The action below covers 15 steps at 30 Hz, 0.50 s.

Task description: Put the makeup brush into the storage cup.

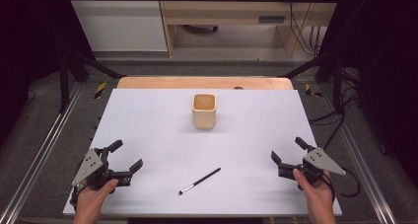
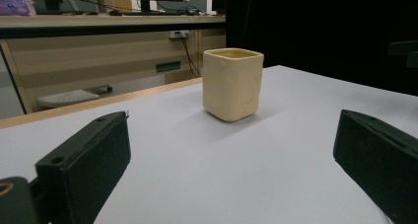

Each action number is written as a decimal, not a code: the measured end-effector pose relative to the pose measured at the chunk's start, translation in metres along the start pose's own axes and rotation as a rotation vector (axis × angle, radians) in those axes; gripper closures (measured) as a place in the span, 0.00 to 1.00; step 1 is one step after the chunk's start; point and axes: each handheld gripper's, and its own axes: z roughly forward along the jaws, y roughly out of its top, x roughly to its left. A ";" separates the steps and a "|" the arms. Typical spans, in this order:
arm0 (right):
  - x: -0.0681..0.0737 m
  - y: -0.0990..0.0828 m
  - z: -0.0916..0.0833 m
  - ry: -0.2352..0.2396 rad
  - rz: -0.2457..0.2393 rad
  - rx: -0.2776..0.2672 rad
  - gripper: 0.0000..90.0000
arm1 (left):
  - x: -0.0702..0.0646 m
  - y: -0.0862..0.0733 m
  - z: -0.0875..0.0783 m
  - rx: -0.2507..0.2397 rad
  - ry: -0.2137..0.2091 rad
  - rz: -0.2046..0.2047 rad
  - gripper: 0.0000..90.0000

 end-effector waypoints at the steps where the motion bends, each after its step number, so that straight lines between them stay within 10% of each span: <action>1: 0.000 0.000 0.000 -0.001 -0.003 -0.002 0.02 | 0.000 0.000 0.000 0.004 0.003 -0.001 0.01; 15: 0.000 0.002 -0.003 -0.013 0.015 -0.016 0.02 | -0.006 0.013 0.000 0.090 0.013 0.037 0.01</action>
